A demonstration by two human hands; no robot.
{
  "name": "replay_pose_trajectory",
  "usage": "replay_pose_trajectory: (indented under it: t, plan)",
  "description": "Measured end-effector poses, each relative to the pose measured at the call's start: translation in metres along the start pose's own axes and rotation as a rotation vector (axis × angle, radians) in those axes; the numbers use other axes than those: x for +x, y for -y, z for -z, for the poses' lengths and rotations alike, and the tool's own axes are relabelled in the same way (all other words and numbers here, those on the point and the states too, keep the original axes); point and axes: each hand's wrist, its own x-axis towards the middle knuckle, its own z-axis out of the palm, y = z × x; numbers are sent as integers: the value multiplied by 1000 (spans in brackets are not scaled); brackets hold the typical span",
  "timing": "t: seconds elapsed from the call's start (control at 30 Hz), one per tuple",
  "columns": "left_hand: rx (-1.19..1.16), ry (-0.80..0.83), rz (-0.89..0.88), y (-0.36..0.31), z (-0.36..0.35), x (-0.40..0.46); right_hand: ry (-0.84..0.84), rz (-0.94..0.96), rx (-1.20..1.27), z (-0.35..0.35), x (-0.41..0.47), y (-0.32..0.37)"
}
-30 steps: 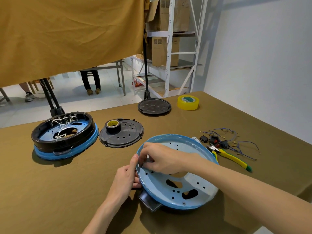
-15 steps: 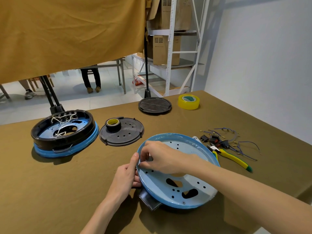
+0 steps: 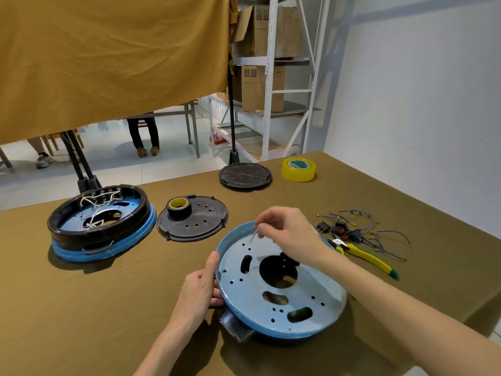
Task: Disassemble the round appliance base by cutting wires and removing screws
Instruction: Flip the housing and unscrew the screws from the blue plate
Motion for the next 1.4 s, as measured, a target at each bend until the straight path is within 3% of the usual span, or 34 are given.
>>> replay_pose_trajectory:
  t: [0.13,0.27,0.37,0.57,0.63,0.77,0.83,0.93,1.1,1.2,1.33,1.4]
  plan:
    - [-60,-41,29,0,-1,1,-311,-190,122,47,-3,-29]
    - [-106,-125,33,-2,4,0,-422,-366,187,78,-5,-64]
    - [-121,-225,38,-2,14,1,-381,-427,39,81,-6,-86]
    - [-130,-302,70,-2,26,4,-228,-338,-389,65,5,-103]
    - [-133,-310,76,-2,26,3,-220,-306,-429,65,13,-100]
    - [-150,-316,61,-5,23,0,-363,-353,-406,84,20,-104]
    - [-153,-318,54,-6,22,-1,-301,-401,-431,92,18,-110]
    - [-180,-275,82,-9,23,0,-243,-425,-471,92,9,-109]
    - [-286,-29,216,-26,35,2,-321,-281,-423,76,1,-86]
    - [-219,-48,16,-39,29,-3,-234,-181,-347,62,-3,-64]
    - [68,-189,-477,-60,27,-16,-238,-180,-262,55,-9,-34]
    - [230,-237,-703,-65,22,-20,-208,-259,-59,52,-11,-21]
